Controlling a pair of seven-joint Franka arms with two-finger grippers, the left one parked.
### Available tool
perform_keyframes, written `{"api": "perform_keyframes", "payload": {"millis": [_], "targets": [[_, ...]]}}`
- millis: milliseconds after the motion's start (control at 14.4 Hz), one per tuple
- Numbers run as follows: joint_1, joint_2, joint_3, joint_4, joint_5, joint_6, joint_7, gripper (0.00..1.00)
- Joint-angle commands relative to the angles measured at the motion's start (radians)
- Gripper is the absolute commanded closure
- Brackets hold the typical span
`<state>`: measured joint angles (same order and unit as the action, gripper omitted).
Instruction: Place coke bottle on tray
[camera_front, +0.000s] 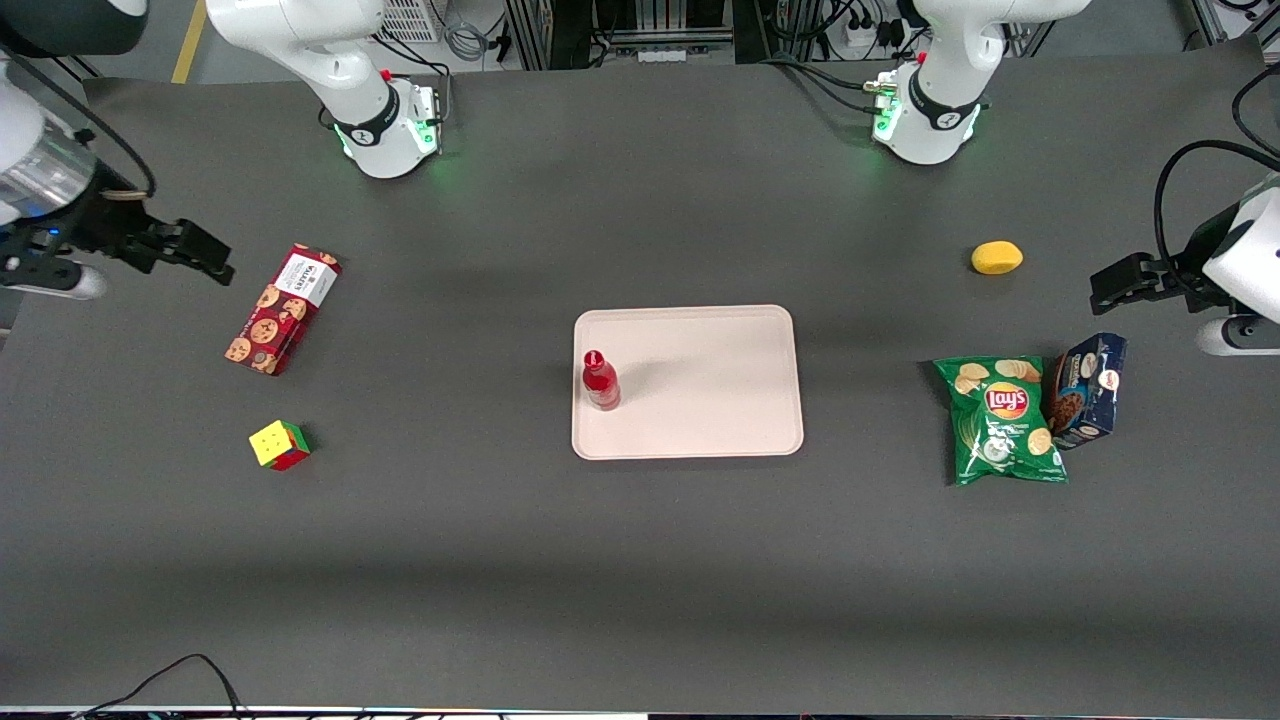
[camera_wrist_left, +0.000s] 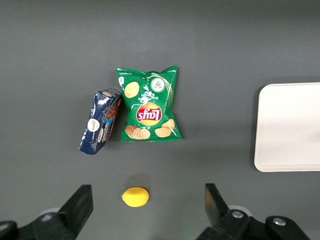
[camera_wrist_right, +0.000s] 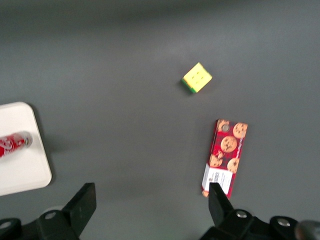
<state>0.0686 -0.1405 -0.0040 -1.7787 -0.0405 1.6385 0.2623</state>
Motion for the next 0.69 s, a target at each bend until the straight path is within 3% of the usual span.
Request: {"api": "perform_keyframes", "payload": {"millis": [0, 625], "targets": [[-0.018, 0.024, 0.002, -0.001, -0.01, 0.052, -0.025, 0.0], [-0.023, 0.027, -0.022, 0.035, -0.009, 0.043, -0.02, 0.0]]}}
